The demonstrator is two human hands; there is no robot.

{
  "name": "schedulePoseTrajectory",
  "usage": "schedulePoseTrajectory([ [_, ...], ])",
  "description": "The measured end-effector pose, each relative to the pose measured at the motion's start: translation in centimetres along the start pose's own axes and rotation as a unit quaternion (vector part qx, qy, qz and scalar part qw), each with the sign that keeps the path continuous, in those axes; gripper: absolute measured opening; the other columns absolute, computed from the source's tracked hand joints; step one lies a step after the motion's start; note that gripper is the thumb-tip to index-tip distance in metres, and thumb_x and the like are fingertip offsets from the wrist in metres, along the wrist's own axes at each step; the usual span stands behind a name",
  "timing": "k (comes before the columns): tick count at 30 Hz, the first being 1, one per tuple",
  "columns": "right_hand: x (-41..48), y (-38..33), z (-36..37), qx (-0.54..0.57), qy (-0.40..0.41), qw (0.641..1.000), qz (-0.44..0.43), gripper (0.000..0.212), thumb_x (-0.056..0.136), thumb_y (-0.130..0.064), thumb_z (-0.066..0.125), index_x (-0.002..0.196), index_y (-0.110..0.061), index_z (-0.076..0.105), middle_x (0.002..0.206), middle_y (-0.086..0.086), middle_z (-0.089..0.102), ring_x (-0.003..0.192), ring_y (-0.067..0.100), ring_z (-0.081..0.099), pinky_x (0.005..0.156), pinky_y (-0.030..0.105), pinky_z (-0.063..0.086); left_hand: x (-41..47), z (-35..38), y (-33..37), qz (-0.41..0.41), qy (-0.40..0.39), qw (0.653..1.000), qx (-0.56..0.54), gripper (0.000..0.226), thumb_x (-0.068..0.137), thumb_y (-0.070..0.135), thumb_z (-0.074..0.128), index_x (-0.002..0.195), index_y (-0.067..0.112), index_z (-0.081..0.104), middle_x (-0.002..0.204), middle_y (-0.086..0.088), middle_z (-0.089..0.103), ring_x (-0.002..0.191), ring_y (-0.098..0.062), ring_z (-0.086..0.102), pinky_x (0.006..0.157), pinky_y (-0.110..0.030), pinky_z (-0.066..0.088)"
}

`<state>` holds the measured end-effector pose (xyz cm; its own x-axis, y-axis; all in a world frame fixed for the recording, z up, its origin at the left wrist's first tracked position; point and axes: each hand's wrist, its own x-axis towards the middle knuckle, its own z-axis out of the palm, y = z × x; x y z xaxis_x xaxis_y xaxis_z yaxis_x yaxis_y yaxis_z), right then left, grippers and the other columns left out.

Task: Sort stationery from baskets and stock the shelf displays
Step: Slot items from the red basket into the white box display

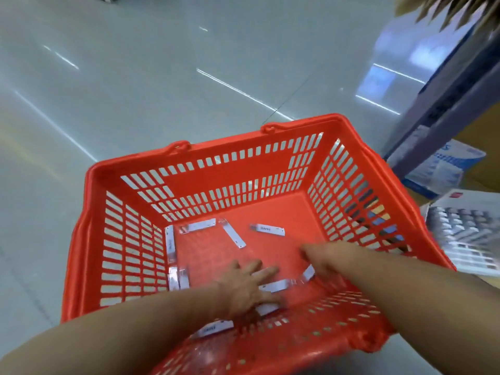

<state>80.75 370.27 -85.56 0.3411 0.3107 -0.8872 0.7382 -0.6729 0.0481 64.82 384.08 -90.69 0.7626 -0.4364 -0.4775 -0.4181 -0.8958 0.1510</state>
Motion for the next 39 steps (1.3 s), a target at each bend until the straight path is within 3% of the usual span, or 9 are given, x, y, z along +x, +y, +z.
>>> schedulePoseTrajectory([
  [2,0.8,0.1,0.5,-0.048,0.06,0.996,-0.043,0.037,0.098,-0.011,0.047,0.135,-0.01,0.047,0.138,0.017,0.052,0.125,0.031,0.052,0.097,0.035,0.043,0.2,0.1,-0.4,-0.011,0.008,1.0,-0.01,0.053,0.098,0.04,0.044,0.143,0.053,0.019,0.161,-0.007,0.004,0.139,-0.036,0.021,0.096,-0.052,0.038],
  [6,2.4,-0.4,0.0,-0.15,0.104,0.978,-0.102,0.031,0.096,-0.014,0.048,0.125,-0.014,0.059,0.129,0.011,0.056,0.12,0.032,0.055,0.094,0.04,0.047,0.2,-0.1,-2.1,-0.072,0.007,0.997,-0.038,0.043,0.104,0.031,0.028,0.143,0.047,0.022,0.16,-0.007,0.004,0.14,-0.036,0.018,0.098,-0.054,0.036],
  [8,3.5,-0.7,-0.6,-0.166,0.119,0.971,-0.125,0.029,0.093,-0.024,0.057,0.121,-0.017,0.063,0.125,0.008,0.056,0.118,0.031,0.055,0.093,0.041,0.049,-0.1,0.0,-3.2,-0.128,0.026,0.989,-0.075,0.043,0.102,0.026,0.035,0.14,0.044,0.025,0.158,-0.008,0.007,0.138,-0.037,0.021,0.099,-0.055,0.038],
  [14,5.0,-0.7,-1.1,-0.071,0.196,0.973,-0.102,0.025,0.093,-0.02,0.052,0.117,-0.014,0.055,0.122,0.011,0.062,0.112,0.033,0.06,0.091,0.037,0.047,0.9,0.7,-3.2,-0.258,0.062,0.95,-0.167,0.088,0.072,0.025,0.067,0.14,0.036,0.014,0.132,-0.007,0.031,0.121,-0.031,0.035,0.094,-0.049,0.041],
  [21,5.6,0.0,-0.6,0.043,0.231,0.969,-0.08,0.028,0.087,-0.03,0.056,0.11,-0.014,0.06,0.11,0.012,0.06,0.105,0.033,0.06,0.086,0.034,0.046,1.0,1.1,-3.6,-0.292,0.094,0.935,-0.178,0.069,0.086,0.019,0.054,0.145,0.018,0.019,0.127,-0.011,0.037,0.117,-0.03,0.041,0.097,-0.042,0.044],
  [26,6.6,-0.8,-2.0,0.181,0.315,0.927,-0.093,0.032,0.093,-0.019,0.045,0.126,-0.017,0.046,0.114,0.011,0.05,0.103,0.034,0.057,0.088,0.039,0.047,0.5,0.4,-4.4,-0.265,0.103,0.947,-0.147,0.047,0.09,0.016,0.043,0.136,0.016,0.031,0.122,-0.011,0.045,0.11,-0.03,0.047,0.088,-0.04,0.044],
  [31,8.1,-3.0,-2.2,0.211,0.308,0.922,-0.098,0.055,0.09,-0.037,0.061,0.141,-0.027,0.041,0.123,0.006,0.038,0.108,0.029,0.056,0.088,0.037,0.048,0.1,-1.7,-5.9,-0.263,0.112,0.937,-0.201,0.052,0.092,0.021,0.048,0.139,0.012,0.027,0.112,-0.018,0.059,0.099,-0.035,0.058,0.078,-0.04,0.045],
  [36,8.8,-3.8,-2.4,0.223,0.305,0.922,-0.084,0.052,0.083,-0.035,0.072,0.129,-0.019,0.053,0.117,0.006,0.051,0.11,0.029,0.056,0.089,0.033,0.046,-1.0,-1.0,-8.5,-0.376,0.228,0.834,-0.333,0.033,0.093,0.028,0.054,0.124,0.02,0.044,0.102,-0.009,0.068,0.092,-0.028,0.064,0.069,-0.031,0.042],
  [39,8.3,-4.1,-3.0,0.177,0.272,0.945,-0.05,0.032,0.079,-0.032,0.073,0.101,-0.017,0.056,0.103,0.007,0.06,0.1,0.029,0.06,0.075,0.03,0.044,-1.0,-0.5,-9.2,-0.456,0.256,0.773,-0.358,0.016,0.094,0.029,0.055,0.104,0.016,0.051,0.095,-0.006,0.066,0.09,-0.028,0.064,0.067,-0.029,0.039],
])
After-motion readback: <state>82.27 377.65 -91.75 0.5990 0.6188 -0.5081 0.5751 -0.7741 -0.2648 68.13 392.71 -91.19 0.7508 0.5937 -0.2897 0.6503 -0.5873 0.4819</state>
